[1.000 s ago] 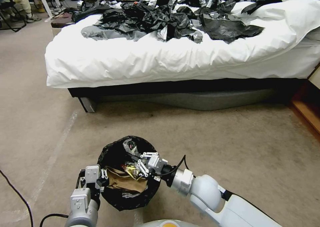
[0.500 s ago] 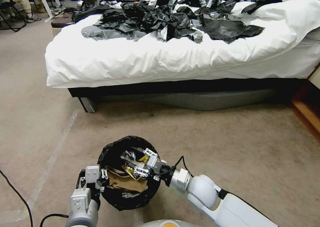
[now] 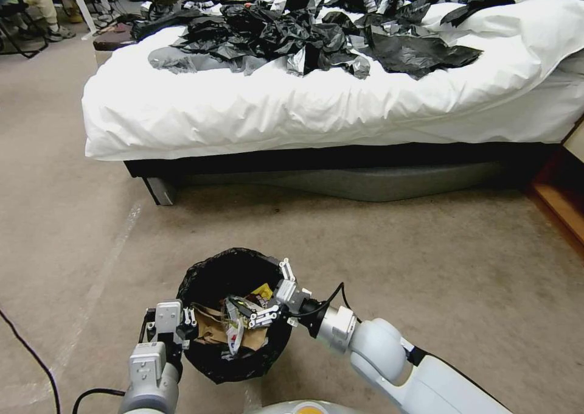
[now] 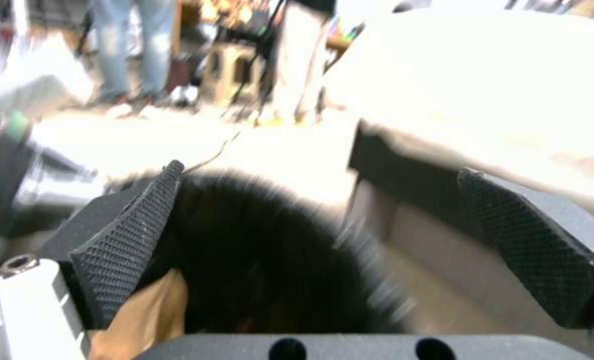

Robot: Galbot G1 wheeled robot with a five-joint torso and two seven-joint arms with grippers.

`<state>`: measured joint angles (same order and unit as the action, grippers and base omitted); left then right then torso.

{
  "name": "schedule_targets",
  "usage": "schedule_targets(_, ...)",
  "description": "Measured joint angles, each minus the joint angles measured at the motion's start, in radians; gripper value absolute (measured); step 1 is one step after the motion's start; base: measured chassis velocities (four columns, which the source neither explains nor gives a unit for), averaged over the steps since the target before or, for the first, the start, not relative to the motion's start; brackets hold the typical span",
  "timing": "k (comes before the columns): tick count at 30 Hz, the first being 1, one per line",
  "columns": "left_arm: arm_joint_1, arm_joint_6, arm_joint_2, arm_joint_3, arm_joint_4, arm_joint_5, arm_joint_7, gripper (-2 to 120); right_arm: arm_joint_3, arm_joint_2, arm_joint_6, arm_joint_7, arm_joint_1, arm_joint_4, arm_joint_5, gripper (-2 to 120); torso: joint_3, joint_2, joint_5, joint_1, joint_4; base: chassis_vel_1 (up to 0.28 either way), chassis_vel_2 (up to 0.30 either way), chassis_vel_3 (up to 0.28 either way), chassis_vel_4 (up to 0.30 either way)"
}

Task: Pick up the trash bin, then pick up the garbage from the floor and place it into the trash bin.

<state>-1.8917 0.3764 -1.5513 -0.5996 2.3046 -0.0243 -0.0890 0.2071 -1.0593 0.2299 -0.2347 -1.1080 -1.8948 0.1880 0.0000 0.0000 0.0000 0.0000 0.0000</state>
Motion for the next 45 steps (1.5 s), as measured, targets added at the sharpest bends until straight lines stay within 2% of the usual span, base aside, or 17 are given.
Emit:
schedule_targets(2, 0.001, 0.0, 0.003, -0.008, -0.007, 0.0, 0.0, 0, -0.067, -0.022, 0.007, 0.043, -0.041, -0.065, -0.023, 100, 0.0, 0.0, 0.0001, 0.0, 0.0001, 0.0, 0.0, 0.0, 0.0)
schedule_targets(3, 0.001, 0.0, 0.003, -0.008, -0.007, 0.0, 0.0, 0, -0.067, -0.022, 0.007, 0.043, -0.041, -0.065, -0.023, 100, 0.0, 0.0, 0.0001, 0.0, 0.0001, 0.0, 0.0, 0.0, 0.0)
schedule_targets(6, 0.001, 0.0, 0.006, -0.018, -0.009, 0.002, 0.001, 0, -0.181, -0.07, 0.005, 0.115, -0.125, -0.152, -0.052, 100, 0.0, 0.0, 0.0001, 0.0, 0.0001, 0.0, 0.0, 0.0, 0.0)
schedule_targets(7, 0.001, 0.0, 0.006, -0.018, -0.009, 0.002, 0.001, 0, -0.181, -0.07, 0.005, 0.115, -0.125, -0.152, -0.052, 100, 0.0, 0.0, 0.0001, 0.0, 0.0001, 0.0, 0.0, 0.0, 0.0)
schedule_targets(9, 0.003, 0.0, 0.009, -0.033, -0.011, 0.011, 0.001, 0, -0.282, -0.1, -0.002, 0.163, -0.225, -0.213, -0.069, 100, 0.0, 0.0, 0.0, 0.0, -0.0002, 0.0, 0.0, 0.0, 0.0)
schedule_targets(14, 0.005, 0.0, 0.015, -0.052, -0.013, 0.024, 0.002, 0, -0.357, -0.121, -0.003, 0.203, -0.328, -0.248, -0.085, 100, 0.0, 0.0, 0.0, 0.0, -0.0004, 0.0, 0.0, 0.0, 0.0)
schedule_targets(21, 0.007, 0.0, 0.022, -0.058, -0.013, 0.031, 0.002, 0, -0.404, -0.151, 0.007, 0.23, -0.404, -0.247, -0.098, 100, 0.0, 0.0, 0.0, 0.0, -0.0001, 0.0, 0.0, 0.0, 0.0)
schedule_targets(27, 0.006, 0.006, 0.027, -0.067, 0.0, 0.053, 0.004, 0, -0.462, -0.202, 0.016, 0.251, -0.464, -0.182, -0.103, 100, 0.0, 0.0, 0.0, 0.0, -0.0001, 0.0, 0.0, 0.0, 0.0)
schedule_targets(34, -0.002, 0.006, 0.034, -0.097, 0.009, 0.065, 0.007, 0, -0.494, -0.209, 0.015, 0.247, -0.457, -0.169, -0.082, 100, 0.0, 0.0, 0.0, 0.0, 0.0, 0.0, 0.0, 0.0, 0.0)
schedule_targets(45, 0.003, 0.009, 0.026, -0.093, 0.015, 0.068, 0.01, 0, -0.519, -0.211, -0.003, 0.283, -0.434, -0.134, -0.057, 100, 0.0, 0.0, 0.0001, 0.0, 0.0, 0.046, 0.05, 0.049, 0.046)
